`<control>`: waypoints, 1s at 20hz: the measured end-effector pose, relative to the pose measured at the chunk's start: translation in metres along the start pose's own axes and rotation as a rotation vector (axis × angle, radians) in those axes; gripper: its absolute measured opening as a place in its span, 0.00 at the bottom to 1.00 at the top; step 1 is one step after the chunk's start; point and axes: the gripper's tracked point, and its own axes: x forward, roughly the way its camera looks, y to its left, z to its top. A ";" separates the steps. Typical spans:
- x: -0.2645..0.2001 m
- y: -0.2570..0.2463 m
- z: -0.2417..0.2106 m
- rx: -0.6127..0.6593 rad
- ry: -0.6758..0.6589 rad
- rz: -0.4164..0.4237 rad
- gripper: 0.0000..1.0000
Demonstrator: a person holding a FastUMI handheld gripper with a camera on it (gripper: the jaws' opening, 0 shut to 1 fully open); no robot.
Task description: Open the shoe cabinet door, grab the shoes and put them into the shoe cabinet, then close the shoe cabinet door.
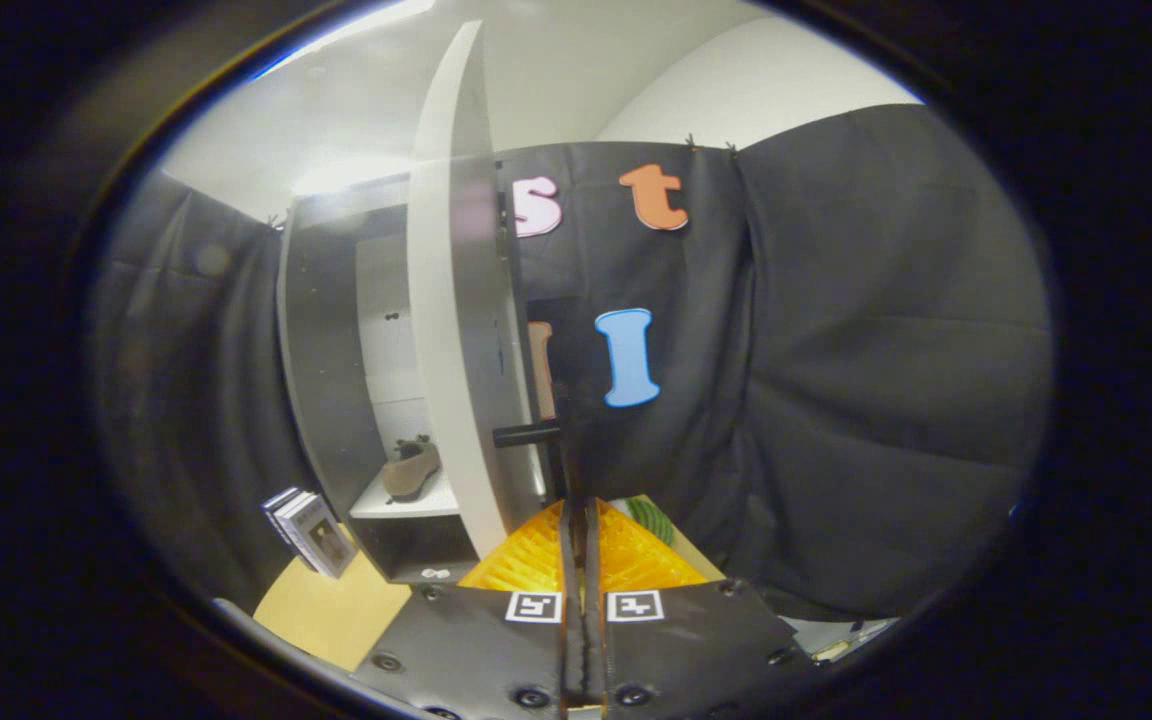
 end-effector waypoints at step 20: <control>-0.040 0.069 -0.047 0.022 0.086 0.222 0.02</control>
